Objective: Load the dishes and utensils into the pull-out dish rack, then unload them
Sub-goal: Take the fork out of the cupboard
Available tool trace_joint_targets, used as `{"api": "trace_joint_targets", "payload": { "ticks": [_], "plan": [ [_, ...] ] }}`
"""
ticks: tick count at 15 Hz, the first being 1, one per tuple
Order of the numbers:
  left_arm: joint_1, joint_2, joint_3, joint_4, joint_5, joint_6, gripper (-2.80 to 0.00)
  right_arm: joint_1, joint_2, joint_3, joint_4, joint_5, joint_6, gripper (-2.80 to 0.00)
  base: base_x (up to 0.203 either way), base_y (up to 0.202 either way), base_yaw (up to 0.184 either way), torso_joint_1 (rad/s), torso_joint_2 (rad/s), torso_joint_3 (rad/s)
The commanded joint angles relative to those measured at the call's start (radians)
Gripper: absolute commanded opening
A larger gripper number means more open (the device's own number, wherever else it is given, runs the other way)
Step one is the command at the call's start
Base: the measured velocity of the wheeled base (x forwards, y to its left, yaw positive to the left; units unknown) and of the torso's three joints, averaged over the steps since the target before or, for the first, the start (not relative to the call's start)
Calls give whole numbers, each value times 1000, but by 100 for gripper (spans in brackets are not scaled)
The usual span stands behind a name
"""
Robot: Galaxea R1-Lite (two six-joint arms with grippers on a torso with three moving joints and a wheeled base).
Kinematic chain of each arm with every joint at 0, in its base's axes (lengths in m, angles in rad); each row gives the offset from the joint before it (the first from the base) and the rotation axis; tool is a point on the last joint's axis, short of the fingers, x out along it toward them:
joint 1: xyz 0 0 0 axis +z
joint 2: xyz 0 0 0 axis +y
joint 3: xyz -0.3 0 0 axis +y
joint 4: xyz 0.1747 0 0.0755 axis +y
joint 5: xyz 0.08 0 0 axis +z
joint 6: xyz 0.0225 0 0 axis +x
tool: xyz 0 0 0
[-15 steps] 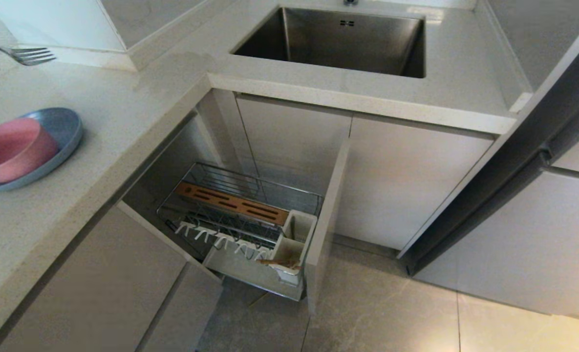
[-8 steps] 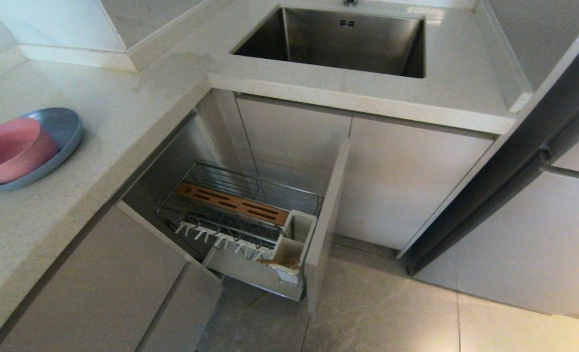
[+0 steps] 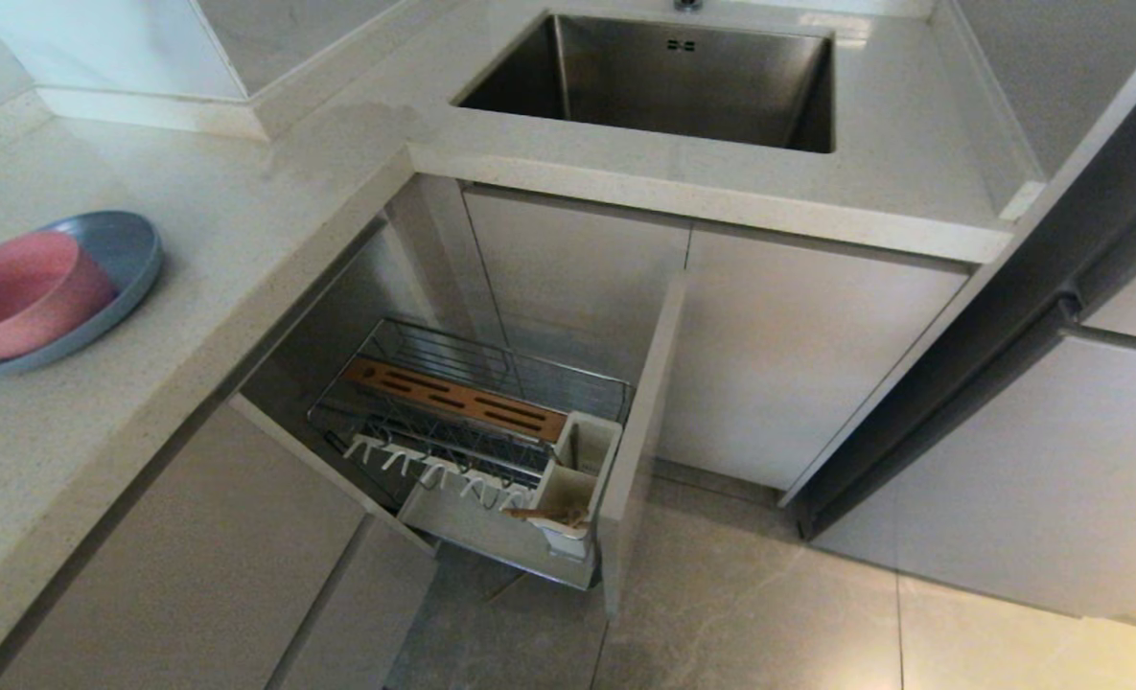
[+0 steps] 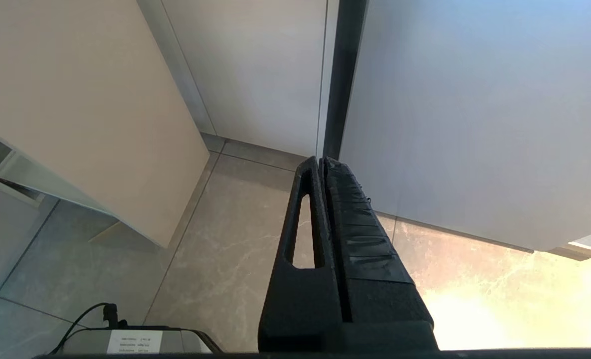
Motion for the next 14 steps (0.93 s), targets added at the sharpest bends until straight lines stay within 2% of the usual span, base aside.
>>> {"api": "trace_joint_targets", "payload": {
  "ticks": [1, 5, 9, 14],
  "plan": [
    [38, 65, -4, 3, -23, -5, -280, 0, 0, 9, 0, 0, 0, -280, 0, 0, 0, 0, 0, 0],
    [79, 146, -60, 3, -51, -6, -280, 0, 0, 9, 0, 0, 0, -280, 0, 0, 0, 0, 0, 0],
    [109, 243, -134, 7, -185, -8, -280, 0, 0, 8, 0, 0, 0, -280, 0, 0, 0, 0, 0, 0],
    [112, 333, -187, 52, -327, -4, -280, 0, 0, 9, 0, 0, 0, -280, 0, 0, 0, 0, 0, 0]
  ]
}}
